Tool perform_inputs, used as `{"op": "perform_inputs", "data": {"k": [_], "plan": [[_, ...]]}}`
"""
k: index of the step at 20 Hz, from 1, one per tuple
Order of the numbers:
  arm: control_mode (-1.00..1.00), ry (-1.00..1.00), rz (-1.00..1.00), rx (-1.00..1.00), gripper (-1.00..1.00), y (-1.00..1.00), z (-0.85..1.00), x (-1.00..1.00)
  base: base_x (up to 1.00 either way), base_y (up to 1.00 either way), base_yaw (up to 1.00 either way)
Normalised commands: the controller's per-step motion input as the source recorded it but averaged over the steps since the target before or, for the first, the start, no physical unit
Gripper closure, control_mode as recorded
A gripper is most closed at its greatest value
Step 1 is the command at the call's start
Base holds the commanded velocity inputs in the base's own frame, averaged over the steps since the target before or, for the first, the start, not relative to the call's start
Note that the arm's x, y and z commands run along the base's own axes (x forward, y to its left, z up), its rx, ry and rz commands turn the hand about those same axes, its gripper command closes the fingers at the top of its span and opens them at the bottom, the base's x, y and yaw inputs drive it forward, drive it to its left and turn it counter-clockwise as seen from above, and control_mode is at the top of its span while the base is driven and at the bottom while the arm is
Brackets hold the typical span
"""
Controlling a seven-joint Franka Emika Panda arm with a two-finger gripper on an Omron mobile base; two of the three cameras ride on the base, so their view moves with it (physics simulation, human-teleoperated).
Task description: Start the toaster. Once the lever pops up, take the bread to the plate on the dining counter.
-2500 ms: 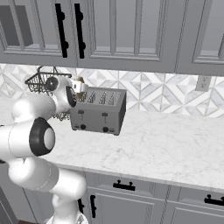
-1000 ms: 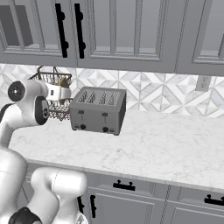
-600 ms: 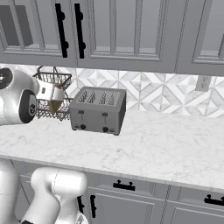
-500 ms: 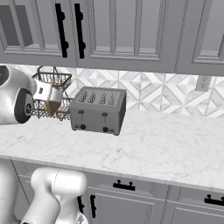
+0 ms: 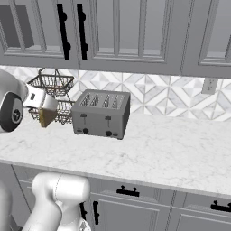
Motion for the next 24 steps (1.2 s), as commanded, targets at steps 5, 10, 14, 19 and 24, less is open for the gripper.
{"op": "perform_inputs", "data": {"k": [5,10,14,19,24], "plan": [[-1.0,0.03,0.0,0.0,1.0,0.0,-0.16,-0.11,0.0,0.0,0.0],[-1.0,0.0,0.0,0.0,1.0,0.0,0.0,0.0,0.0,0.0,0.0],[-1.0,0.0,0.0,0.0,1.0,0.0,0.0,0.0,0.0,0.0,0.0],[1.0,0.0,0.0,0.0,1.0,0.0,0.0,0.0,-0.15,-0.08,-0.02],[1.0,0.0,0.0,0.0,1.0,0.0,0.0,0.0,-0.82,-0.57,-0.42]]}}
